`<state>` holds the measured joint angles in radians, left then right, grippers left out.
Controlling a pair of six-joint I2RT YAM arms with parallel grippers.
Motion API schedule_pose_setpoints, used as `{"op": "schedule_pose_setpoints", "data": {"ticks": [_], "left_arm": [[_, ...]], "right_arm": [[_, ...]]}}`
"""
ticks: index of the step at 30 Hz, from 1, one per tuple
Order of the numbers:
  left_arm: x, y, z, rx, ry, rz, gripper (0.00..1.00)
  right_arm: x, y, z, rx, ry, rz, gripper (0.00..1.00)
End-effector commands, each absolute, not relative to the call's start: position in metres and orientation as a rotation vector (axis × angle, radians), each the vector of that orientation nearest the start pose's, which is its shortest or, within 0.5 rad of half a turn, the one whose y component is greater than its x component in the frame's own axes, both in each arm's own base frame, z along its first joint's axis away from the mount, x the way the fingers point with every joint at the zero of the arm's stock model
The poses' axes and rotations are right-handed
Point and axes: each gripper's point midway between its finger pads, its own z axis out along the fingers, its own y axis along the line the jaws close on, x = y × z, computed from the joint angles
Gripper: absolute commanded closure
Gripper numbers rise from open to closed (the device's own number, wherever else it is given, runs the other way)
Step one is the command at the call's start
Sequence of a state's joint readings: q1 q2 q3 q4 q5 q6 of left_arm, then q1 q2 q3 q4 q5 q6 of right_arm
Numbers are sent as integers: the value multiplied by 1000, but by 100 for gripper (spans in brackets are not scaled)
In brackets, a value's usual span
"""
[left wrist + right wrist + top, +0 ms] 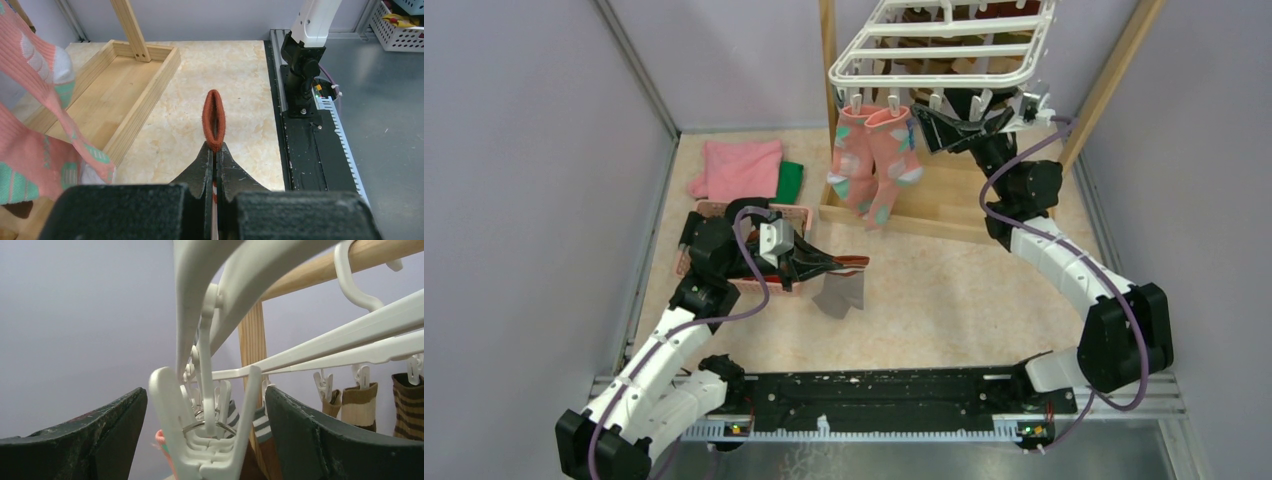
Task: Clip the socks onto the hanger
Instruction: Open the clamp at the hanger.
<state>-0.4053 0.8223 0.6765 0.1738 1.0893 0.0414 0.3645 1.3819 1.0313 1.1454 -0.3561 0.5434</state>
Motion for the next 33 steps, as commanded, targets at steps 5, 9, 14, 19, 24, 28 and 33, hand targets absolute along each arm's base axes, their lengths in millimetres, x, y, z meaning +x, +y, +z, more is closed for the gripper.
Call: {"op": "schedule_pose_setpoints", "data": {"ticks": [5, 9, 14, 19, 24, 28, 33], "left_arm": [[164, -240, 301, 1200, 1123, -1110, 99], [164, -239, 301, 1198, 1125, -1113, 99], [165, -239, 302, 1196, 1126, -1112, 99], [165, -239, 301, 1196, 1128, -1117, 99], [165, -238, 302, 1194, 1125, -1114, 99], [165, -239, 302, 1196, 1127, -1122, 99], [165, -238, 302, 1195, 1126, -1121, 99]], "right_arm": [[334, 219, 523, -298, 687, 1010, 15], [334, 221, 524, -308, 685, 1015, 18], [335, 223, 523, -317, 690, 1017, 23], [333, 223, 523, -332, 693, 1001, 24], [329, 223, 522, -357, 701, 978, 23], [328, 223, 522, -365, 703, 961, 26], [325, 222, 523, -370, 697, 956, 32]]}}
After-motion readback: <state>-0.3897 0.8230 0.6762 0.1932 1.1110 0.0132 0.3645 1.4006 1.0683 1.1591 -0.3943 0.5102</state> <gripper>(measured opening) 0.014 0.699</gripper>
